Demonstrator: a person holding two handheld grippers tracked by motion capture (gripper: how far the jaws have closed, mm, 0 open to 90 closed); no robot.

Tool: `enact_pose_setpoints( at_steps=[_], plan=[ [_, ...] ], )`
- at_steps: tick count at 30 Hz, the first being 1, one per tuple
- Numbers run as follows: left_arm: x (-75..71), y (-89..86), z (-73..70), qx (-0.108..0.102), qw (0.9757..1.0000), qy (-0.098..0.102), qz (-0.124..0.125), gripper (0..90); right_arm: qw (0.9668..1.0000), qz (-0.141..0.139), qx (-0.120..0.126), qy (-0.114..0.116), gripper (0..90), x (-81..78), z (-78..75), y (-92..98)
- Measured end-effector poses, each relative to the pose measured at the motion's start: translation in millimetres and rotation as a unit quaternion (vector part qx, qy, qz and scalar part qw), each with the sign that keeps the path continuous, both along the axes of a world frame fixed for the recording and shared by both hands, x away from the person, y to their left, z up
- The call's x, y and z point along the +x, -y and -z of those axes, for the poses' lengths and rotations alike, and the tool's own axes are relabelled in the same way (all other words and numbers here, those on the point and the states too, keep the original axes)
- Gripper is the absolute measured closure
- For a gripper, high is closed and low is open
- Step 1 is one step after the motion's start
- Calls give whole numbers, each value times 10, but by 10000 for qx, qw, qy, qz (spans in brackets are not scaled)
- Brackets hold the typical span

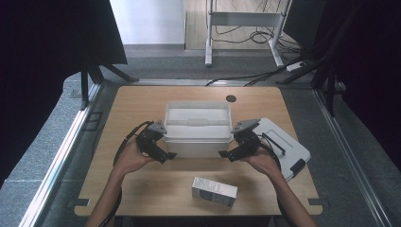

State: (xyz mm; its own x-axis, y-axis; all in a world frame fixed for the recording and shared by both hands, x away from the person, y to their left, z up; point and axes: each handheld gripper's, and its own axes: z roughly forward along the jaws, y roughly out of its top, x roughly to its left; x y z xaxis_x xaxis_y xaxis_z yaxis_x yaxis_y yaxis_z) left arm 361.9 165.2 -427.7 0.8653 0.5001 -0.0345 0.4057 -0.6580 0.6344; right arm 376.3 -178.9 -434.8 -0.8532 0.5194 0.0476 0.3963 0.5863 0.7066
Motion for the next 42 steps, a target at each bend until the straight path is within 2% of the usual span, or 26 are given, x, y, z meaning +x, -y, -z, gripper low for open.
enact_pose_setpoints(
  at_steps=[8,10,13,24,27,31,34,35,38,40,42],
  plan=[
    [-157,-3,11,-20,10000,63,67,0,10000,-84,14,-14,96,-172,-2,33],
    [-220,-14,17,-120,9999,37,96,0,10000,-93,22,-10,96,-245,-2,44],
    [-280,-21,18,-156,9998,31,120,0,9999,-102,78,-14,95,-314,3,59],
    [-507,-8,6,-105,9997,16,197,0,9997,-199,145,-38,94,-541,5,104],
    [-590,19,-7,-8,9998,16,203,0,9996,-238,129,-48,84,-619,1,111],
    [-607,35,-12,77,9997,43,216,0,9996,-250,70,-51,76,-636,-5,104],
    [-587,4,-15,33,9995,15,301,0,9995,-321,50,-37,114,-620,-10,134],
    [-560,-39,-20,90,9996,56,258,0,9994,-326,42,-53,97,-616,-4,144],
    [-531,-95,-31,114,9996,74,247,0,9996,-233,-177,-9,4,-607,58,169],
    [-498,-166,-46,101,9997,85,212,0,9996,-179,-223,23,0,-601,89,183],
    [-460,-239,-69,144,9996,98,201,0,9998,10,-200,37,0,-585,180,250]
  ],
)
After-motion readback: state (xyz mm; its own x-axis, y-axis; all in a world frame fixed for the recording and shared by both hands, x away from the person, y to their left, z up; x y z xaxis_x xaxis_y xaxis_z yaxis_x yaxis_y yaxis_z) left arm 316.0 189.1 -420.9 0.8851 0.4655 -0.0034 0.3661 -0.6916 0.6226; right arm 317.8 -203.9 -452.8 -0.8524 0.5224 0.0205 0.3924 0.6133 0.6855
